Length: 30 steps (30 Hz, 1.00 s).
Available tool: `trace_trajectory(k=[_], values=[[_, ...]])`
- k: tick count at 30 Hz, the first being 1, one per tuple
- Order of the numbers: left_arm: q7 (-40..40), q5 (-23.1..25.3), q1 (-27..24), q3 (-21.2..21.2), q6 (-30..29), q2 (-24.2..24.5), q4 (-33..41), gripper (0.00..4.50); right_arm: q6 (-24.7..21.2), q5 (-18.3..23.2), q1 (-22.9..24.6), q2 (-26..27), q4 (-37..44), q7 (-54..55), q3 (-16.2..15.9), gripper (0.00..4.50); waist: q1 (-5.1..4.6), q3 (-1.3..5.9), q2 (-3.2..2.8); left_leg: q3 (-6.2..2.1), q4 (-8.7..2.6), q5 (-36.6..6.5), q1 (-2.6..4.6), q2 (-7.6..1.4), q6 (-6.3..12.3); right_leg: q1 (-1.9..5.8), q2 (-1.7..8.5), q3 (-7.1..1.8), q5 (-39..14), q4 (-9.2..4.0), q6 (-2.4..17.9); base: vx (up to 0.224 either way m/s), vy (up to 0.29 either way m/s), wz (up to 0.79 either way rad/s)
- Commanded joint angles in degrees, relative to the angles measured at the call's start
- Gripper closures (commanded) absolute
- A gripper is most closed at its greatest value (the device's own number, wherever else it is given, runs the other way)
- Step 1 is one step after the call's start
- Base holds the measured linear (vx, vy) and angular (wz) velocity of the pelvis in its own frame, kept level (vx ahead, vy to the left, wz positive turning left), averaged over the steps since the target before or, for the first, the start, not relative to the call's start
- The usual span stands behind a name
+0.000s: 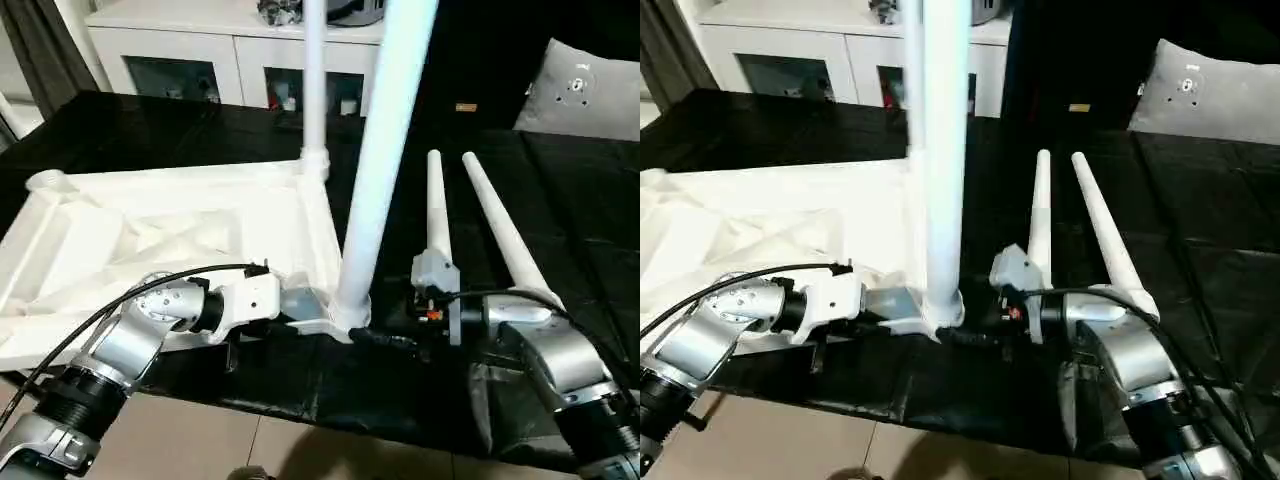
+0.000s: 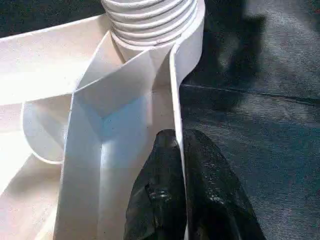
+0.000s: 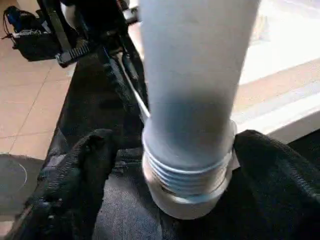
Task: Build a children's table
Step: Rotate leg to tighten
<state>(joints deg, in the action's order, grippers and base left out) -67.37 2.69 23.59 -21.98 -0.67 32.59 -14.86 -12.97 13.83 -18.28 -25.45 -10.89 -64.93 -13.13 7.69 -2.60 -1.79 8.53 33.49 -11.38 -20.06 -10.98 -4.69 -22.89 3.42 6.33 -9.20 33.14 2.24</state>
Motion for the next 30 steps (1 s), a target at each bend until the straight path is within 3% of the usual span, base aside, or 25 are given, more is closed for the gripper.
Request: trace_trajectory(k=[1,7,14,22,28,30], values=[[-1.1,1.2,1.4,-2.0,1.8,0.0,1.4,4.50,0.7,-0.1,-1.3,0.7,-0.6,-0.5,-0.6,0.71,-0.09,3.73,-0.47,-0.21,-3.74,-10.2,0.05,-2.45,2.65,3.37,5.05,-3.42,-15.9,-3.64,8.3,0.000,0.000,0.00],[-2.0,1.5,1.6,-2.2,2.7,0.0,1.1,4.50,1.7,-0.2,-2.2,2.3,-2.9,-0.3,-0.7,1.19,0.40,3.87,-0.41,-0.17,-3.63,-8.9,0.03,-2.52,2.73,3.35,5.06,-3.43,-14.2,-3.28,8.8,0.000,0.000,0.00],[-2.1,1.6,1.3,-2.4,3.1,0.5,0.7,4.50,1.7,-0.1,-2.0,2.9,-3.7,-1.1,-1.1,1.75,0.53,3.78,-0.33,-0.18,-3.69,-9.7,-0.02,-2.46,2.60,3.37,5.10,-3.39,-16.5,-3.54,7.6,0.000,0.000,0.00],[-1.5,-0.4,-0.4,-1.2,-0.8,-0.4,2.9,4.50,-1.0,-0.3,0.5,4.3,-2.2,1.8,-1.8,1.87,0.46,3.78,-0.47,-0.18,-3.71,-9.5,-0.02,-2.51,2.36,3.38,5.09,-3.39,-15.6,-3.37,8.2,0.000,0.000,0.00],[1.4,-3.4,-2.7,0.2,-9.2,-3.0,9.1,4.50,-4.7,-3.2,1.2,9.3,-5.5,12.5,-1.3,1.88,-0.37,3.39,-0.55,-0.31,-4.11,-12.2,0.08,-2.38,1.47,3.32,5.20,-3.27,-20.9,-4.06,7.0,0.000,0.000,0.00],[4.9,-2.8,-3.9,0.4,-14.1,-4.9,12.4,4.50,-5.6,-3.7,0.1,13.2,-9.1,19.3,0.5,1.88,-1.86,2.95,-0.72,-0.54,-4.27,-16.1,0.22,-1.96,0.56,3.24,5.22,-2.78,-28.1,-4.99,4.9,0.000,0.000,0.00]])
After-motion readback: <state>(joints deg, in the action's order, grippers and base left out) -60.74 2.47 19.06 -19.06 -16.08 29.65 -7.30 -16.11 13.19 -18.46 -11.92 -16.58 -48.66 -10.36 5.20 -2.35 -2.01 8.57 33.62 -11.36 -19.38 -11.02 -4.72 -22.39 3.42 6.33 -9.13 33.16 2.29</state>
